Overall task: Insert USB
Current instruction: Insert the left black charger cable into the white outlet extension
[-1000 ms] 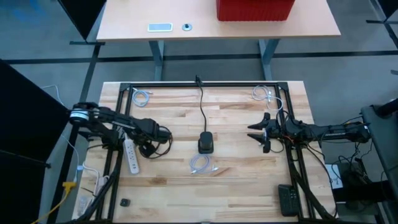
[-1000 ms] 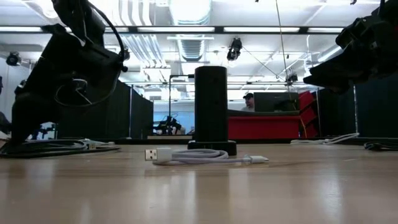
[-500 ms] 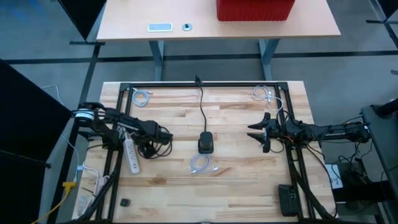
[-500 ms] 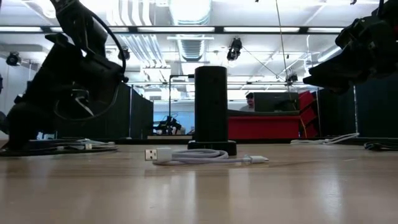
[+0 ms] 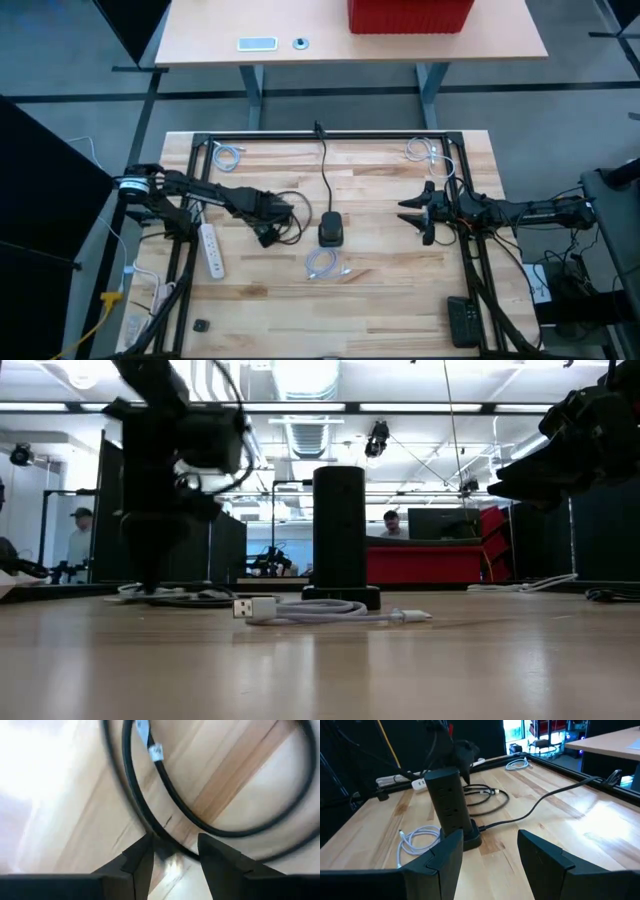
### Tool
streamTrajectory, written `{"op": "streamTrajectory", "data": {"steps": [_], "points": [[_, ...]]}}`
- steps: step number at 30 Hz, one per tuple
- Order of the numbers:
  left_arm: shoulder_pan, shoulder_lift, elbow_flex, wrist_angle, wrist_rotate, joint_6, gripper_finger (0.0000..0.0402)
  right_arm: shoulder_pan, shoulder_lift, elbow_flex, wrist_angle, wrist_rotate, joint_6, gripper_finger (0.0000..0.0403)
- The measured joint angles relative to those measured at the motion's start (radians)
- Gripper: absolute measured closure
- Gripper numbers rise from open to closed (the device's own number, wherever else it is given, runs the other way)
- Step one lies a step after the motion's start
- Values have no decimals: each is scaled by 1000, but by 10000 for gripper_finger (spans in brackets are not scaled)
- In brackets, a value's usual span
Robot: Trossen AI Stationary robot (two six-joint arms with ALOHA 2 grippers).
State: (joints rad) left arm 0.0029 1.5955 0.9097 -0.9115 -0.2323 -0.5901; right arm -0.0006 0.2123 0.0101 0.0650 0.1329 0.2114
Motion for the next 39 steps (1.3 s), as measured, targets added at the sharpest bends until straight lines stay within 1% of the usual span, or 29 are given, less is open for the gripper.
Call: {"op": "streamTrajectory", "data": {"steps": [4,7,9,23,28,36,39], "points": [[1,-2,59,-56,-14,-45,248,0,0,0,0,0,25,229],[3,3,61,-57,-22,-87,240,0,0,0,-1,0,24,229],[16,9,54,-57,-56,-98,236,0,0,0,0,0,16,229],[162,23,-20,37,-38,1,232,0,0,0,-1,-1,51,229],[163,23,-53,124,-29,6,238,0,0,0,-1,0,52,229],[177,18,-117,180,-30,9,250,0,0,0,-1,-1,78,229],[177,15,-129,211,-28,29,262,0,0,0,3,-1,78,229]]}}
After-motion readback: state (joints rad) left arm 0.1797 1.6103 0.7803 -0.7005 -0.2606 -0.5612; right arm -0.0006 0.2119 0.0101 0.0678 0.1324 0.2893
